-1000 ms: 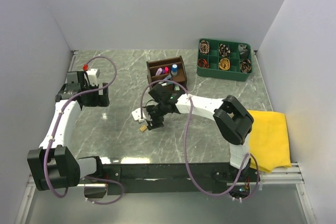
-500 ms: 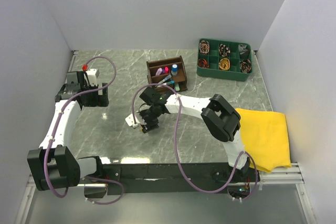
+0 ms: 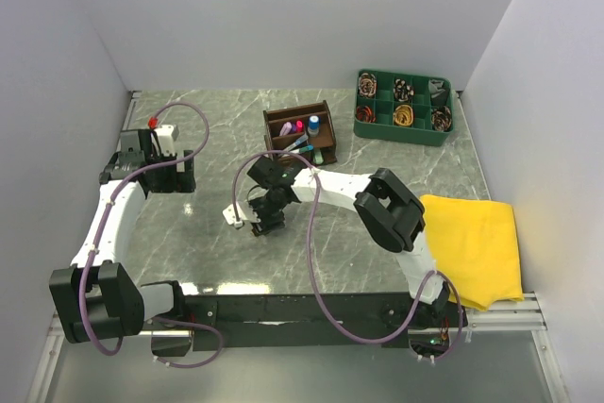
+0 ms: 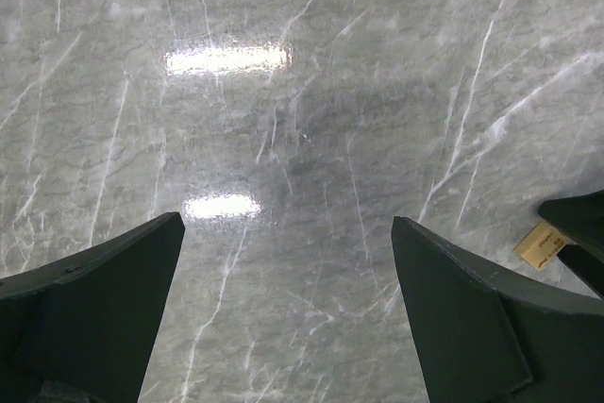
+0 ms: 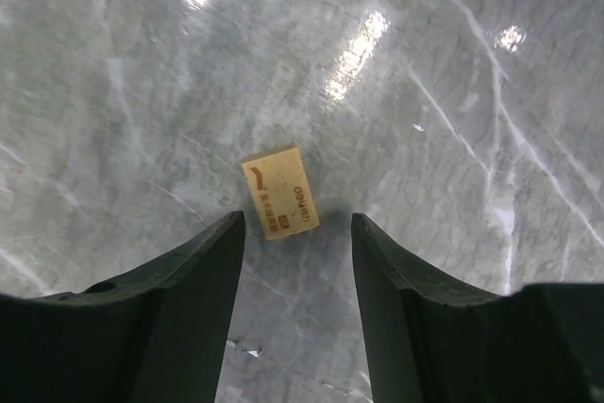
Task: Sort the stationery into containers
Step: Pick up the stationery from the center of the board.
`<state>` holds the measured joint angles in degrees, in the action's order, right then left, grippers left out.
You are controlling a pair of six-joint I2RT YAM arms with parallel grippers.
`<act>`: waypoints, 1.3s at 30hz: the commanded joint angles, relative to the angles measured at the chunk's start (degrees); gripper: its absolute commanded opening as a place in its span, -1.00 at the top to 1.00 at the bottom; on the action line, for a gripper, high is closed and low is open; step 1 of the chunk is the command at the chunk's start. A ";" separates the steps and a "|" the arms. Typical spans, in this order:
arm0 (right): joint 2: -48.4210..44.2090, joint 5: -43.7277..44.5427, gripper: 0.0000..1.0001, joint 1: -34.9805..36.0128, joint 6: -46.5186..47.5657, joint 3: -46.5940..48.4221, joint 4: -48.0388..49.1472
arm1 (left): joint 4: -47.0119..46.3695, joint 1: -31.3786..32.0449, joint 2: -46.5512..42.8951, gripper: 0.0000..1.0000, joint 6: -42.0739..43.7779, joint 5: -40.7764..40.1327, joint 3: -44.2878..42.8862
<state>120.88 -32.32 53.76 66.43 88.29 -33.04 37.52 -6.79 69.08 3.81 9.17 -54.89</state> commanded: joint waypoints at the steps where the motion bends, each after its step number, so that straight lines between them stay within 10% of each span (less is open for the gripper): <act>1: 0.94 2.43 -0.12 0.65 -0.34 2.68 -1.15 | -1.48 -0.33 -0.79 -0.99 -0.39 0.76 0.23; 20: 0.41 3.05 0.10 1.96 4.32 1.18 -3.00 | -2.45 -0.33 -1.05 -0.99 -0.65 0.76 1.46; 28: 1.64 2.43 0.58 2.05 3.53 3.47 -6.34 | -2.36 -0.33 -1.14 -0.99 -0.65 1.29 1.46; 39: -17.58 2.17 0.60 1.17 -23.25 -15.68 10.79 | -2.36 0.81 0.26 -0.99 -0.74 2.08 -1.17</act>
<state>113.56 -29.69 55.11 56.10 78.22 -29.50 36.47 -6.81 69.10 3.64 9.69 -53.58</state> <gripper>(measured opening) 0.315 0.995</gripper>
